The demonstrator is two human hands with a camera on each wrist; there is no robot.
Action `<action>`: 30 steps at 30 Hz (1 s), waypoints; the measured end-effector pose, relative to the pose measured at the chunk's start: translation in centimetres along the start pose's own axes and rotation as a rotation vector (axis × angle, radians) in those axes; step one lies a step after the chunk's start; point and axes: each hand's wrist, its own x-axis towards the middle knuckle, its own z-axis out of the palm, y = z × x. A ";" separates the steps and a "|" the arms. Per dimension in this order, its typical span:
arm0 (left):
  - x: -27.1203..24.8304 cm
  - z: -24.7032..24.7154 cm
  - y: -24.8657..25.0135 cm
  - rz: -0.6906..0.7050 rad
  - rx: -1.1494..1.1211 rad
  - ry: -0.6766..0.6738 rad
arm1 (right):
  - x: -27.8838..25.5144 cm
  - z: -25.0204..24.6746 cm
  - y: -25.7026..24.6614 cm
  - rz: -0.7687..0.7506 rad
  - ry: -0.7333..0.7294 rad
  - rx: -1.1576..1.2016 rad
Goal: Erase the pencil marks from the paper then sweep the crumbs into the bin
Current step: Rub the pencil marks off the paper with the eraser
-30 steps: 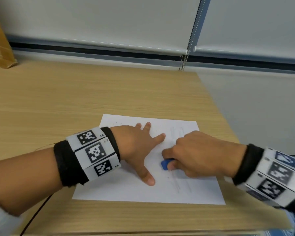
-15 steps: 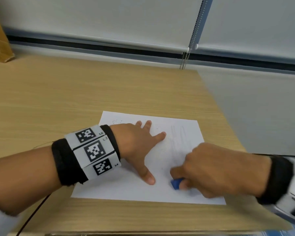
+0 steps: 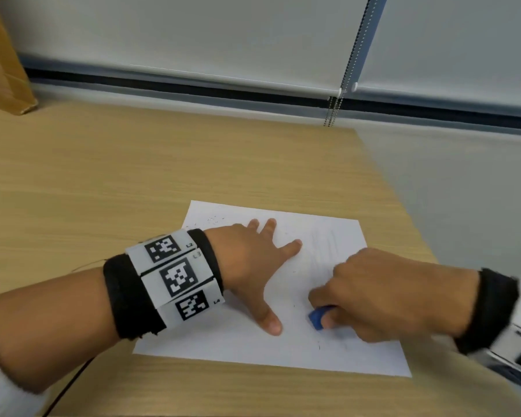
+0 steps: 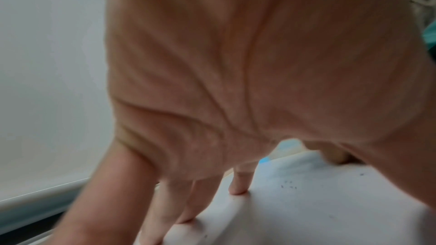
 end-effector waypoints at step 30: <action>-0.1 -0.5 0.2 -0.041 0.010 -0.067 | 0.5 0.7 0.8 0.120 0.097 0.009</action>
